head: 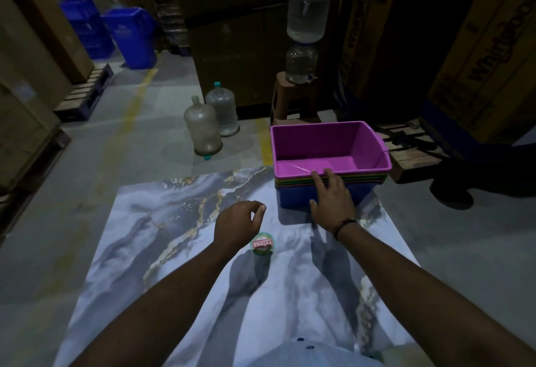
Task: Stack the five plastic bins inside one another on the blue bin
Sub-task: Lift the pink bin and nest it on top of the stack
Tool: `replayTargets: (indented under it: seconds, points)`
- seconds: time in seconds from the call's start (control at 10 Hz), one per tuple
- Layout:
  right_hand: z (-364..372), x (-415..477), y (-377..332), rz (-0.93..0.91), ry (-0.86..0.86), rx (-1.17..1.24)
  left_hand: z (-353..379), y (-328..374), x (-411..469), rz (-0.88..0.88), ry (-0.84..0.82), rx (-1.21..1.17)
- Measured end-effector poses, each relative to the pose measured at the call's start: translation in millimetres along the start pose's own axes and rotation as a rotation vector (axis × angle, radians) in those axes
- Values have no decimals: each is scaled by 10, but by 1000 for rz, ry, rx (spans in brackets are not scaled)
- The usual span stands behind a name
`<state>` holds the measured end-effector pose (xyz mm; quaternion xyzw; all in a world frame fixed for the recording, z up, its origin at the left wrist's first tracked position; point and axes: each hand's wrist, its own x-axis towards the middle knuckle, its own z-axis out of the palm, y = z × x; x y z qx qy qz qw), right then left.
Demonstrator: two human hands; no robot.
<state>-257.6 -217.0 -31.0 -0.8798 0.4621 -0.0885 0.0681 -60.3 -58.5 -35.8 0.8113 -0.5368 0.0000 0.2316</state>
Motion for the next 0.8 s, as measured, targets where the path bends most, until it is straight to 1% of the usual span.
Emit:
replayTargets:
  seconds: [0.1, 0.4, 0.6, 0.7, 0.8]
  points:
    - [-92, 67, 21, -13, -11, -89, -61, -157, -121, -4, -9, -3]
    - [-136, 38, -78, 37, -28, -117, -233, -513, -467, 59, -35, -7]
    - [-189, 5, -255, 134, -98, -91, -356, -715, -609, 61, -25, -16]
    - [-206, -17, -350, 179, -106, -66, -439, -778, -643, 96, -8, 9]
    - [-248, -62, -498, 169, -78, -45, -563, -805, -543, 113, 23, 52]
